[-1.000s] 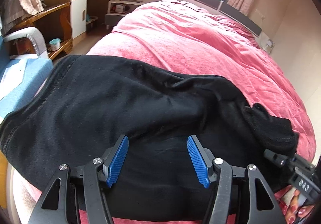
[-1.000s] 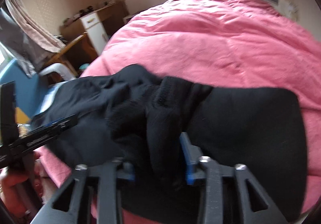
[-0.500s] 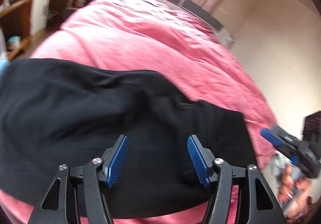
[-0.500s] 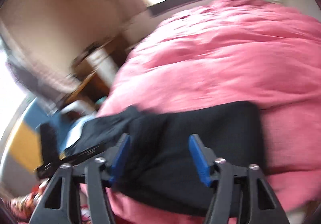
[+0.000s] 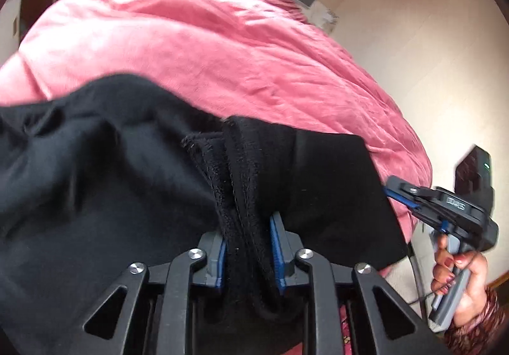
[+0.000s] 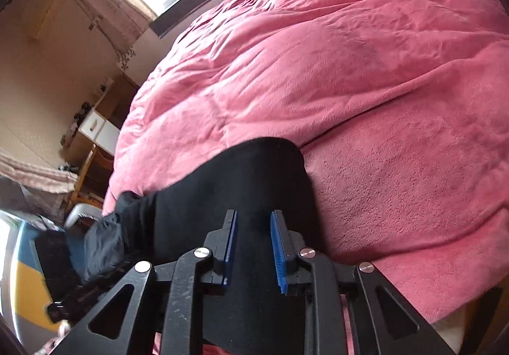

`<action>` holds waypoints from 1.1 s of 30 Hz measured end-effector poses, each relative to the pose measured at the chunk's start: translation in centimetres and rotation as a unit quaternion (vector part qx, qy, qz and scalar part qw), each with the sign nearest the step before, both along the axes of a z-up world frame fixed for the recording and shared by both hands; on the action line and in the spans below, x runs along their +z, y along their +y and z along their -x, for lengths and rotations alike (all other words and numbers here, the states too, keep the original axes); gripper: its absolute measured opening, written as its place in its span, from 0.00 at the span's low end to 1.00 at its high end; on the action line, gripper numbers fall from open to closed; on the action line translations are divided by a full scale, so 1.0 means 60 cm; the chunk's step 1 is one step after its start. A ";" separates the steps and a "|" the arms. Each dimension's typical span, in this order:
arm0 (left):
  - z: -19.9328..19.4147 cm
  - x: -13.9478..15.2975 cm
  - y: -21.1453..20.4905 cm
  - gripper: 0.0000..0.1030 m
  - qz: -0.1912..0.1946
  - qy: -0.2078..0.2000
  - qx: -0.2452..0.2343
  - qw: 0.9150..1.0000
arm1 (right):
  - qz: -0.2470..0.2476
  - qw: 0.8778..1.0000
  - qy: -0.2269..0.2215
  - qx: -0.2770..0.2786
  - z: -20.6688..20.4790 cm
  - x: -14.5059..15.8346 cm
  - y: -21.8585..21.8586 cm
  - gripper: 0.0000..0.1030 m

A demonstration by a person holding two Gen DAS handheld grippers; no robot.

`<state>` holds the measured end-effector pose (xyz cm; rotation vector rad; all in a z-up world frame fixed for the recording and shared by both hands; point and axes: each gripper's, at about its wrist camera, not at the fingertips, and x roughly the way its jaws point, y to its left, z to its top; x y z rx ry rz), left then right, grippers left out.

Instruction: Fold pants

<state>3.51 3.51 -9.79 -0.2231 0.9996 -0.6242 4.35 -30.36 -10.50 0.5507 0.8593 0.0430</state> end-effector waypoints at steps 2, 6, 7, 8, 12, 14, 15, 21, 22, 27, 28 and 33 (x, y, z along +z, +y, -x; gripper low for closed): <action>0.011 0.020 0.010 0.20 0.009 -0.015 -0.001 1.000 | 0.013 1.000 -0.002 0.008 0.001 0.001 0.006 0.21; 0.025 0.042 0.042 0.19 0.005 -0.028 0.027 0.999 | 0.013 0.999 -0.004 0.031 -0.002 0.000 0.023 0.21; 0.026 0.035 0.044 0.19 -0.009 -0.023 0.029 0.999 | 0.014 0.999 0.001 0.035 -0.003 -0.005 0.027 0.21; 0.026 0.028 0.048 0.19 -0.020 -0.019 0.031 0.999 | 0.017 0.999 0.008 0.040 -0.005 -0.009 0.032 0.21; 0.018 -0.031 0.055 0.21 -0.034 0.024 0.046 0.998 | 0.046 0.996 0.064 0.050 -0.023 -0.054 0.053 0.20; 0.015 -0.042 0.062 0.27 -0.023 0.033 0.051 0.998 | 0.048 0.996 0.066 0.041 -0.024 -0.063 0.054 0.20; 0.012 -0.042 0.067 0.27 -0.012 0.040 0.053 0.998 | 0.055 0.996 0.065 0.041 -0.024 -0.062 0.056 0.20; 0.011 -0.024 0.107 0.39 0.010 0.048 0.075 0.996 | 0.108 0.991 0.061 0.057 -0.029 -0.053 0.078 0.20; 0.013 -0.017 0.118 0.45 0.007 0.039 0.084 0.996 | 0.109 0.991 0.058 0.056 -0.027 -0.048 0.077 0.21; 0.028 0.015 0.195 0.49 -0.018 0.001 0.146 0.989 | 0.133 0.988 0.023 0.074 -0.016 -0.017 0.097 0.21; 0.030 0.021 0.216 0.49 -0.018 -0.004 0.160 0.987 | 0.130 0.988 0.011 0.085 -0.012 -0.009 0.105 0.21; 0.030 0.038 0.321 0.58 -0.012 -0.010 0.235 0.972 | 0.111 0.985 -0.010 0.135 -0.003 -0.002 0.148 0.21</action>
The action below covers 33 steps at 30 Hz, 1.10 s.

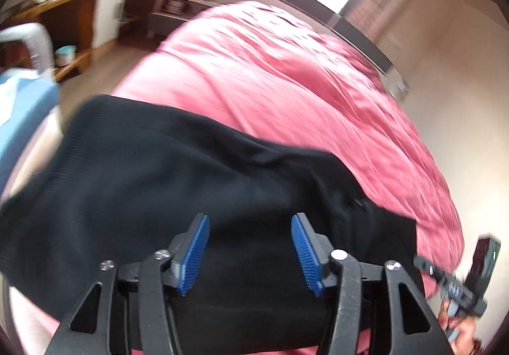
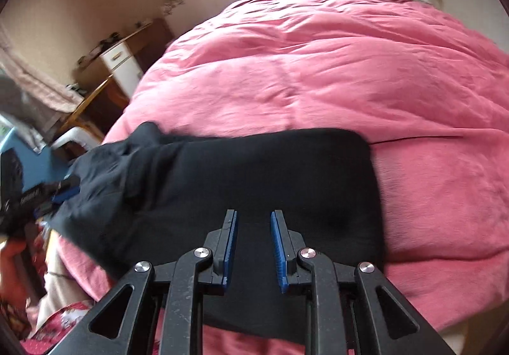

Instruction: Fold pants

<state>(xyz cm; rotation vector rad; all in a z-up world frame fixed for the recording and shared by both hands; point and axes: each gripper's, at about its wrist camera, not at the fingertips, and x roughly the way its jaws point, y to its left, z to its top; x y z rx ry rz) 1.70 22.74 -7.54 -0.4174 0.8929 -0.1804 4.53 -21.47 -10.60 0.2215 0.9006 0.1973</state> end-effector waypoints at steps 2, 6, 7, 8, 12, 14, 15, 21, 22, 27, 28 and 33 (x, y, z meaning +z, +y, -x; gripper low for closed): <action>0.001 0.004 0.045 0.62 0.001 -0.002 0.035 0.999 | -0.003 1.000 0.006 0.014 0.002 -0.005 0.014 0.21; -0.002 0.010 0.127 0.63 -0.007 -0.007 0.103 0.995 | -0.013 0.999 0.014 0.029 0.005 -0.013 0.028 0.21; 0.000 0.011 0.138 0.65 -0.010 -0.006 0.113 0.994 | -0.022 0.999 0.013 0.034 0.005 -0.013 0.028 0.21; 0.004 0.011 0.158 0.66 -0.010 -0.003 0.125 0.992 | -0.029 0.999 0.012 0.039 0.008 -0.011 0.030 0.22; 0.016 -0.004 0.225 0.68 0.021 0.017 0.157 0.987 | -0.040 0.997 0.010 0.064 0.013 -0.006 0.047 0.23; 0.017 -0.023 0.237 0.70 0.040 0.034 0.155 0.986 | -0.036 0.996 0.009 0.075 0.014 -0.006 0.058 0.23; 0.017 -0.032 0.243 0.70 0.056 0.042 0.149 0.986 | -0.033 0.996 0.009 0.079 0.015 -0.007 0.062 0.23; 0.012 -0.083 0.249 0.74 0.085 0.103 0.108 0.985 | -0.037 0.995 0.017 0.089 0.015 -0.015 0.071 0.23; 0.010 -0.088 0.245 0.74 0.081 0.105 0.100 0.986 | -0.037 0.995 0.018 0.088 0.014 -0.017 0.070 0.23; 0.004 -0.085 0.228 0.65 0.050 0.094 0.093 0.990 | -0.047 0.995 0.023 0.082 0.012 -0.021 0.063 0.23; 0.003 -0.082 0.225 0.52 0.039 0.089 0.092 0.991 | -0.052 0.995 0.027 0.080 0.011 -0.025 0.061 0.23; 0.012 -0.041 0.203 0.16 -0.014 0.035 0.075 0.996 | -0.065 0.994 0.038 0.076 0.008 -0.034 0.056 0.23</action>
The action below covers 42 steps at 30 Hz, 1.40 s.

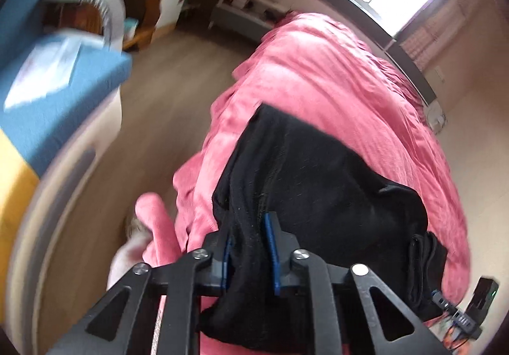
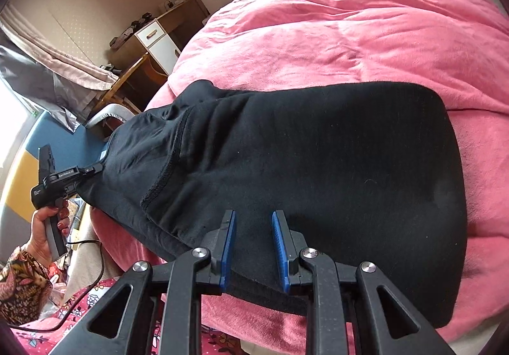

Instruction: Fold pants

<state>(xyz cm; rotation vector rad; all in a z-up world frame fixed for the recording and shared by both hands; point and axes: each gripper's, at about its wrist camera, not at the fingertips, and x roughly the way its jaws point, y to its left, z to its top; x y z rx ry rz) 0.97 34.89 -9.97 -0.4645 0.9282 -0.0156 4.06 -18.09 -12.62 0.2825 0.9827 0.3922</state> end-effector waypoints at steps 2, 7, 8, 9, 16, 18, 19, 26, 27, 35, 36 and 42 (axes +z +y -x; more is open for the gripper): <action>0.001 0.021 -0.011 0.14 -0.007 -0.019 -0.013 1.000 | 0.003 1.000 -0.003 0.003 -0.001 0.000 0.001 0.23; 0.002 0.055 -0.012 0.13 0.042 -0.051 -0.017 0.998 | -0.002 1.000 0.003 0.000 -0.003 -0.003 -0.001 0.23; 0.002 0.062 -0.010 0.13 0.062 -0.060 -0.014 0.996 | -0.005 1.000 0.005 -0.003 -0.004 -0.003 -0.003 0.23; 0.005 0.071 -0.011 0.13 0.072 -0.066 -0.014 0.995 | -0.006 1.000 0.007 -0.005 -0.005 -0.004 -0.006 0.23; 0.014 0.136 -0.062 0.12 0.118 -0.125 -0.056 0.984 | -0.019 0.999 0.041 -0.029 -0.014 -0.027 -0.022 0.29; 0.014 0.161 -0.086 0.12 0.120 -0.142 -0.076 0.980 | -0.038 0.998 0.046 -0.037 -0.017 -0.023 -0.032 0.29; 0.014 0.171 -0.099 0.12 0.120 -0.147 -0.089 0.978 | -0.043 0.997 0.045 -0.042 -0.018 -0.019 -0.037 0.30; 0.013 0.237 -0.174 0.11 0.115 -0.183 -0.147 0.965 | -0.054 0.995 0.040 -0.071 -0.018 0.014 -0.078 0.35; 0.014 0.244 -0.184 0.11 0.114 -0.188 -0.152 0.964 | -0.057 0.995 0.040 -0.075 -0.018 0.017 -0.086 0.35; 0.022 0.289 -0.267 0.11 0.127 -0.218 -0.212 0.944 | -0.077 0.990 0.048 -0.112 -0.002 0.027 -0.145 0.36; 0.021 0.294 -0.283 0.11 0.131 -0.220 -0.223 0.941 | -0.078 0.989 0.050 -0.113 -0.002 0.025 -0.148 0.36; 0.017 0.315 -0.380 0.11 0.149 -0.227 -0.286 0.919 | -0.101 0.982 0.096 -0.125 -0.009 -0.021 -0.159 0.38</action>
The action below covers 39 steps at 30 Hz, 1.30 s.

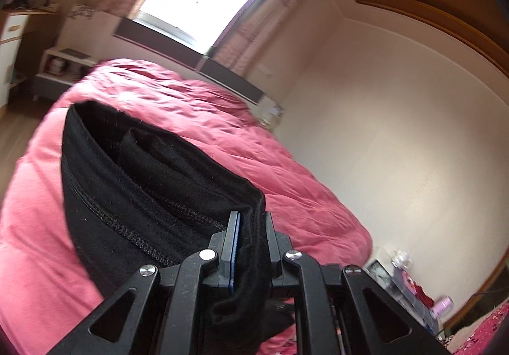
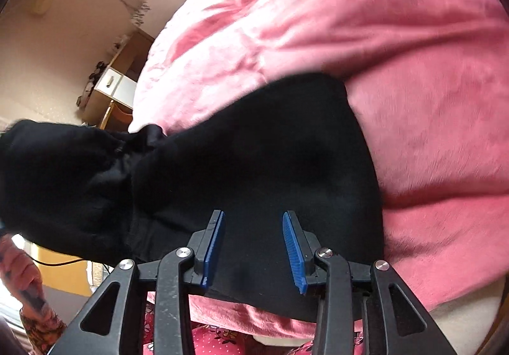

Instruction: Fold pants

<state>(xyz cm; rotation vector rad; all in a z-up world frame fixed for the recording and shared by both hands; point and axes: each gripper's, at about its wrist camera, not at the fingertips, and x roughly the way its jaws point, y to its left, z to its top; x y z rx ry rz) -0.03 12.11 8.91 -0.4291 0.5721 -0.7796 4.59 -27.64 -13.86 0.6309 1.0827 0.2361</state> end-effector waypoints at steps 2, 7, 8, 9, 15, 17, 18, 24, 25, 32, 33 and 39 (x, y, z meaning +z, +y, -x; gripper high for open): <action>-0.001 0.003 -0.034 0.11 0.000 -0.002 -0.025 1.000 | -0.018 1.000 0.008 -0.010 -0.002 -0.016 -0.007 0.38; 0.001 -0.004 -0.130 0.11 -0.019 0.000 -0.087 0.996 | -0.057 0.997 0.003 -0.047 0.003 -0.003 -0.041 0.38; 0.002 -0.008 -0.148 0.11 -0.023 0.001 -0.097 0.995 | -0.057 0.997 -0.002 -0.057 0.004 0.003 -0.051 0.40; 0.004 -0.014 -0.166 0.11 -0.029 0.004 -0.108 0.994 | -0.058 0.996 -0.009 -0.068 0.006 0.010 -0.064 0.41; 0.019 -0.055 -0.257 0.02 -0.023 0.026 -0.176 0.984 | -0.063 0.988 -0.030 -0.136 0.026 0.035 -0.137 0.41; 0.029 -0.065 -0.289 0.02 -0.037 0.020 -0.197 0.979 | -0.064 0.985 -0.028 -0.159 0.031 0.036 -0.158 0.41; 0.034 -0.077 -0.313 0.02 -0.055 0.017 -0.208 0.976 | -0.065 0.983 -0.027 -0.169 0.035 0.035 -0.168 0.41; 0.029 -0.155 -0.364 0.06 -0.112 0.067 -0.207 0.970 | -0.064 0.983 -0.045 -0.165 0.033 0.055 -0.172 0.44; 0.025 -0.165 -0.359 0.11 -0.122 0.078 -0.197 0.970 | -0.063 0.984 -0.054 -0.155 0.032 0.062 -0.161 0.52; 0.016 -0.165 -0.222 0.31 -0.115 0.072 -0.080 0.988 | -0.052 0.994 -0.077 -0.050 0.005 0.060 -0.051 0.74; 0.016 -0.161 -0.194 0.31 -0.120 0.061 -0.052 0.990 | -0.045 0.995 -0.075 -0.041 0.002 0.057 -0.039 0.75; 0.001 -0.181 -0.076 0.33 -0.178 0.053 0.079 0.979 | 0.036 0.997 -0.068 0.004 -0.028 0.039 0.016 0.80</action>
